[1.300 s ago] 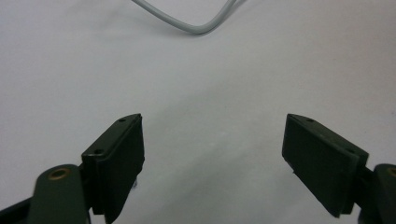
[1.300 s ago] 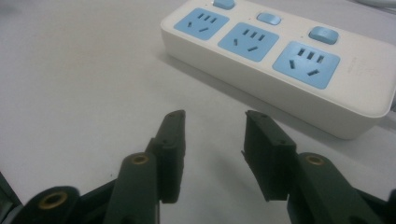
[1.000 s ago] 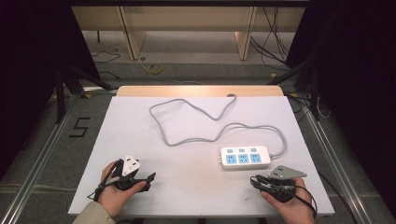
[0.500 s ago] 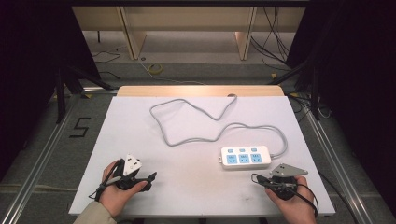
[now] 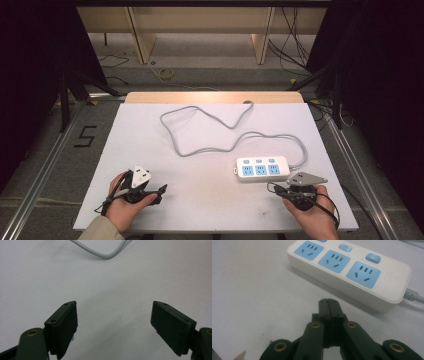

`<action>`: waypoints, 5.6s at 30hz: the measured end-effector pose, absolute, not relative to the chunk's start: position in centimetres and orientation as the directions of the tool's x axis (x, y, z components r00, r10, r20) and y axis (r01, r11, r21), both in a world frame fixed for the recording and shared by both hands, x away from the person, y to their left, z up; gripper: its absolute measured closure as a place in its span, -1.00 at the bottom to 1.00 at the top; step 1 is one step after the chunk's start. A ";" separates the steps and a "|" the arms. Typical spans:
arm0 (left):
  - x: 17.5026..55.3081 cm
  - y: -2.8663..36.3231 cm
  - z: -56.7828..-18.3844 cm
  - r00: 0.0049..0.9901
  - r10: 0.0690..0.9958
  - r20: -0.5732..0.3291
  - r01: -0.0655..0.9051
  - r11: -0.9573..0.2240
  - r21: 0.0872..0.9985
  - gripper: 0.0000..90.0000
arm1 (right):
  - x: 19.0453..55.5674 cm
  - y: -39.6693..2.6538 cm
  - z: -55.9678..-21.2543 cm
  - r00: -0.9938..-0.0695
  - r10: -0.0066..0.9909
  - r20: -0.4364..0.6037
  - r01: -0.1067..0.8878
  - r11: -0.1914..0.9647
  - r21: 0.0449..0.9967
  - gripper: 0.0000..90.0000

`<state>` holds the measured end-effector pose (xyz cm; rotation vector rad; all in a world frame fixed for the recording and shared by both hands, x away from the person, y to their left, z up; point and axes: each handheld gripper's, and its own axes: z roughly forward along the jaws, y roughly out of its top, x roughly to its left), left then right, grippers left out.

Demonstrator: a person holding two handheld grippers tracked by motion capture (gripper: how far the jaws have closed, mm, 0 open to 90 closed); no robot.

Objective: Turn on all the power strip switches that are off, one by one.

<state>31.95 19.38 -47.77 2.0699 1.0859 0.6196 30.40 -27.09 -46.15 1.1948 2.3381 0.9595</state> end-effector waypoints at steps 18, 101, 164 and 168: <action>32.0 19.2 -47.8 0.535 0.840 0.086 0.503 -0.398 0.767 -0.52 | 31.0 -26.9 -45.7 -0.583 0.812 0.004 0.590 0.421 0.689 1.00; 32.1 19.4 -47.7 0.536 0.839 0.094 0.499 -0.405 0.767 -0.50 | 36.9 -26.2 -43.0 -0.516 0.857 0.020 0.670 0.389 0.633 1.00; 32.2 19.3 -47.7 0.540 0.836 0.098 0.495 -0.409 0.766 -0.50 | 42.0 -25.8 -43.3 -0.471 0.882 0.028 0.741 0.378 0.554 1.00; 32.2 19.3 -47.8 0.539 0.837 0.097 0.496 -0.407 0.767 -0.50 | 42.2 -25.8 -43.4 -0.470 0.882 0.028 0.747 0.380 0.546 1.00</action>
